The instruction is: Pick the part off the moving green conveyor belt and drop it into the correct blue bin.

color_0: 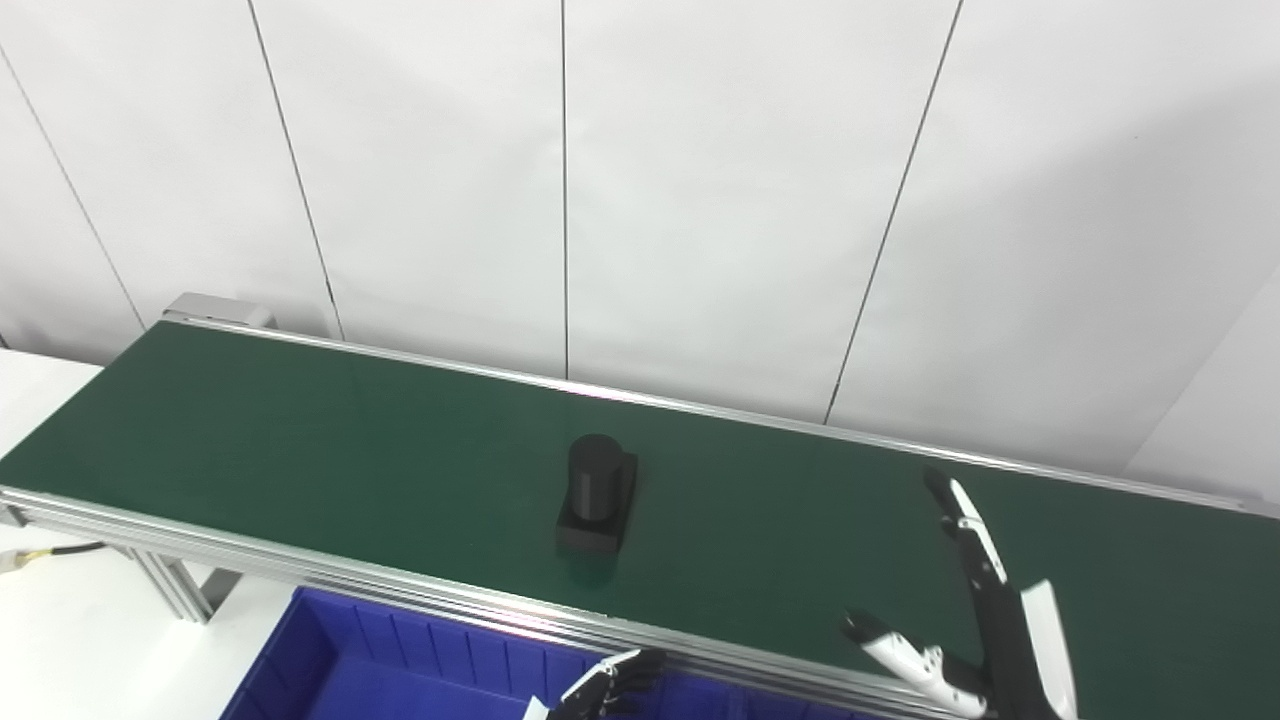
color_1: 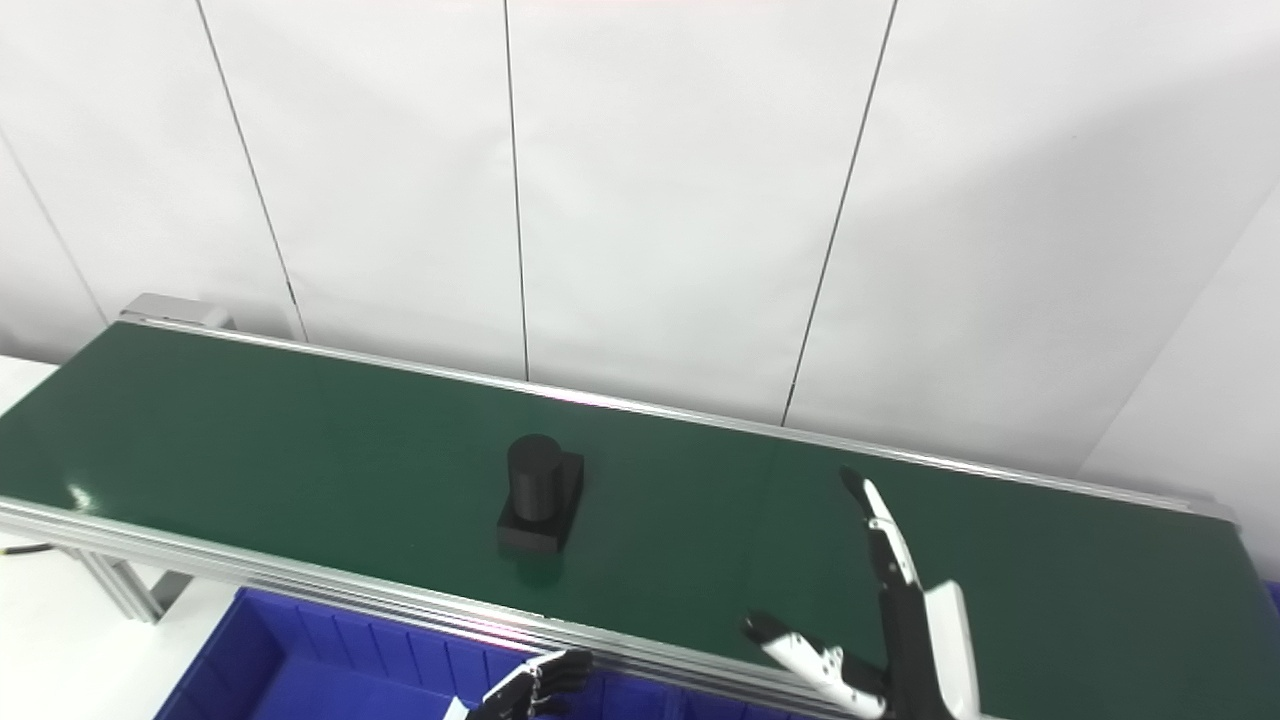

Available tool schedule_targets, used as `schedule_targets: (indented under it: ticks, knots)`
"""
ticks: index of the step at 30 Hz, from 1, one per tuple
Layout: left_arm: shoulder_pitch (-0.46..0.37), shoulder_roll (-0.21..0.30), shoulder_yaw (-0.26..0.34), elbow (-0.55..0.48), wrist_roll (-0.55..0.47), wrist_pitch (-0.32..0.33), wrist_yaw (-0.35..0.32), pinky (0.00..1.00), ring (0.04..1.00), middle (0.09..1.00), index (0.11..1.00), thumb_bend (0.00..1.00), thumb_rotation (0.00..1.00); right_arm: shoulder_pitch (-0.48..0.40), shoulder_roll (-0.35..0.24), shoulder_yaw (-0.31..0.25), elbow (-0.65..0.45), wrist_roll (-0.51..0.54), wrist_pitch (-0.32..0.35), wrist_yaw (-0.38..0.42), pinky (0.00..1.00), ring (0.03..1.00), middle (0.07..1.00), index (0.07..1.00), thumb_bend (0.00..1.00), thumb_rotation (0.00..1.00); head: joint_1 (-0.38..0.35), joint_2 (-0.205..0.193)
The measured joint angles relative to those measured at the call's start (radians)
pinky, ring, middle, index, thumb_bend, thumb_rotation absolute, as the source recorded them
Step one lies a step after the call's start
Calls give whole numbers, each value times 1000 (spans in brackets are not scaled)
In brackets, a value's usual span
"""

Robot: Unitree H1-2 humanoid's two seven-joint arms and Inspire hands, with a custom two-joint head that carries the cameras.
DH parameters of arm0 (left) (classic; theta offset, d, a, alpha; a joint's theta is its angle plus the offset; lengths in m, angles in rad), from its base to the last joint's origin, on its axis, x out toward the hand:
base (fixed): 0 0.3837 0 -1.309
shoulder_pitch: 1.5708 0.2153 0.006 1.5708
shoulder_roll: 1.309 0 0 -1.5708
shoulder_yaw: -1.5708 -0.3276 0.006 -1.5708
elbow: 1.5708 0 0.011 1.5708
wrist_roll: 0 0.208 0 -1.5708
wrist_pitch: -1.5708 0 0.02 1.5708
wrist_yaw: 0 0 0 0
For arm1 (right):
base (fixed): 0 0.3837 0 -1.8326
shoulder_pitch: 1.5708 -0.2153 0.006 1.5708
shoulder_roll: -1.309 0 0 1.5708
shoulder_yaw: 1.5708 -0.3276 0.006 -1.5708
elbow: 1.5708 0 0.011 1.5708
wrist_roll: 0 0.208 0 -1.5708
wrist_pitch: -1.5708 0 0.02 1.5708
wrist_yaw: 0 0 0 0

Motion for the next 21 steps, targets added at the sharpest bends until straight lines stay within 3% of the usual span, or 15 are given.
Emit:
schedule_targets:
  ticks: [3, 6, 11, 21]
  knots:
    - [0, 3, 0, -4, 2, 0, 6, 766, 795, 795, 775, 738, 911, -23, 0, 12, 2, -4, 42, 21, 819, 897, 921, 909, 821, 497, -14, 5]
    - [1, 11, -1, -17, 2, 0, 10, 779, 807, 802, 781, 740, 946, -60, 0, 31, 23, -39, 88, 35, 806, 879, 909, 898, 857, 514, -86, 32]
    - [3, 34, -7, -34, 7, 0, 22, 783, 806, 802, 786, 773, 998, -144, 5, 73, 121, -92, 150, 47, 791, 870, 906, 896, 894, 512, -129, 46]
    - [10, 37, 4, -44, -1, -1, 11, 830, 824, 798, 784, 795, 1000, -250, 26, 124, 249, -167, 215, 29, 781, 878, 905, 907, 965, 577, -207, 69]
